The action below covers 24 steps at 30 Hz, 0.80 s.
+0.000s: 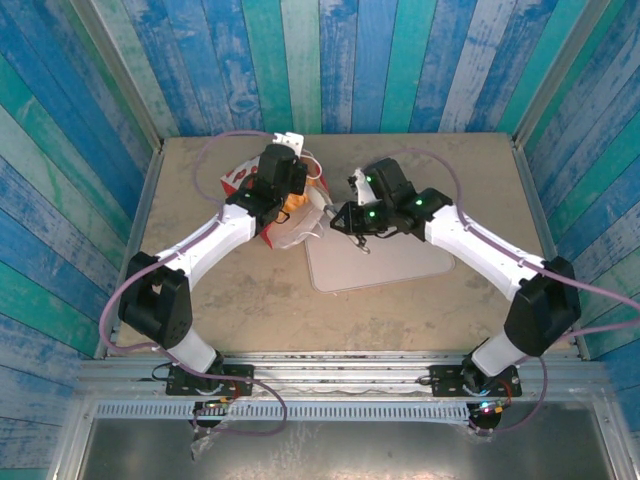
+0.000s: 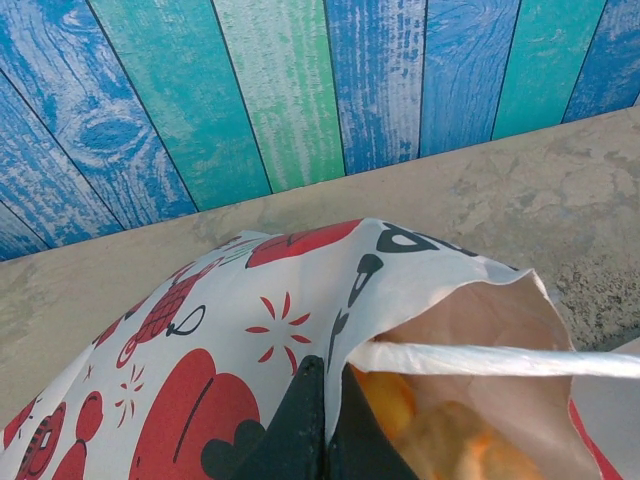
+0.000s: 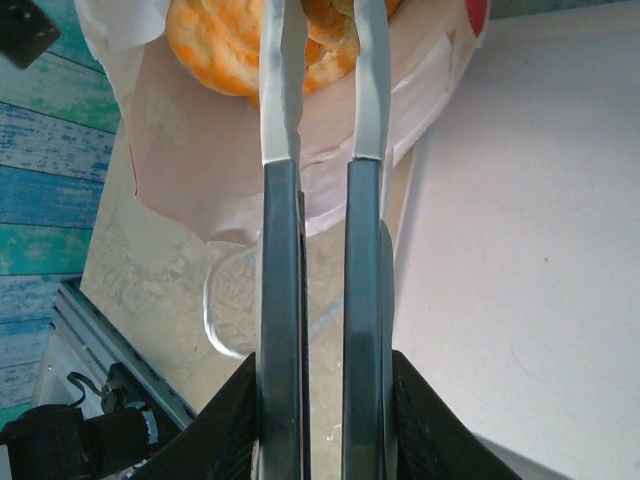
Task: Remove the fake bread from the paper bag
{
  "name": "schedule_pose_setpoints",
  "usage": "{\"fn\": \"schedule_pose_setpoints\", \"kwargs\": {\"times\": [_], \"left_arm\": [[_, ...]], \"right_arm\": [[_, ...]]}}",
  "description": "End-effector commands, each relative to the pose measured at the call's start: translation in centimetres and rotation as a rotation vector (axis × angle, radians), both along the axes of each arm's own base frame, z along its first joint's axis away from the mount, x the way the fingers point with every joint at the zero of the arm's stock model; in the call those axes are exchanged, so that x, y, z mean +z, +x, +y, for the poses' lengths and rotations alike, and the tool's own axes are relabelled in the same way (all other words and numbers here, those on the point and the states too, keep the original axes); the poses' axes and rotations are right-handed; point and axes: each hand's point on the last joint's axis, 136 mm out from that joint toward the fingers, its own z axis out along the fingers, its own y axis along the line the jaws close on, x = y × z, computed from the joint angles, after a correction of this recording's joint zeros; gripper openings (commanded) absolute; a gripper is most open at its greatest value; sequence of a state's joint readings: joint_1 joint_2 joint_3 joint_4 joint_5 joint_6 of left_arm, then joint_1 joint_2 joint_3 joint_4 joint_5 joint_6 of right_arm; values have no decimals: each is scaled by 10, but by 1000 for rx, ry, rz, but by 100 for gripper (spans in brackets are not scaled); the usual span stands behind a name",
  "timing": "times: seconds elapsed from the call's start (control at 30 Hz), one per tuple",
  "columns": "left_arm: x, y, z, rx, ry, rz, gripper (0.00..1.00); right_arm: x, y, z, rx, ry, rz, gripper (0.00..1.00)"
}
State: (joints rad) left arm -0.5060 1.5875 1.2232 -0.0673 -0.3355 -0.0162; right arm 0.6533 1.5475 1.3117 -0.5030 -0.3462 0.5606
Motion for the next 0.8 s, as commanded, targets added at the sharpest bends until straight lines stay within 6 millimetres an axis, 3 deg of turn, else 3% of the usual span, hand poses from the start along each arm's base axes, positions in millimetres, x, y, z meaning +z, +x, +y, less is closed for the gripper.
{"fn": "schedule_pose_setpoints", "kwargs": {"times": [0.0, 0.2, 0.4, 0.63, 0.77], "left_arm": [[30, -2, 6, 31, -42, -80, 3], [32, -2, 5, 30, -49, -82, 3], [33, -3, 8, 39, -47, -87, 3], [37, -5, 9, 40, -56, -103, 3], [40, -5, 8, 35, -59, -107, 3]], "right_arm": [[18, -8, -8, 0, 9, -53, 17], [32, -22, -23, -14, 11, -77, 17], [44, -38, -51, -67, 2, -107, 18], [49, -51, -98, -196, -56, -150, 19], [37, -49, -129, -277, -107, -118, 20]]}}
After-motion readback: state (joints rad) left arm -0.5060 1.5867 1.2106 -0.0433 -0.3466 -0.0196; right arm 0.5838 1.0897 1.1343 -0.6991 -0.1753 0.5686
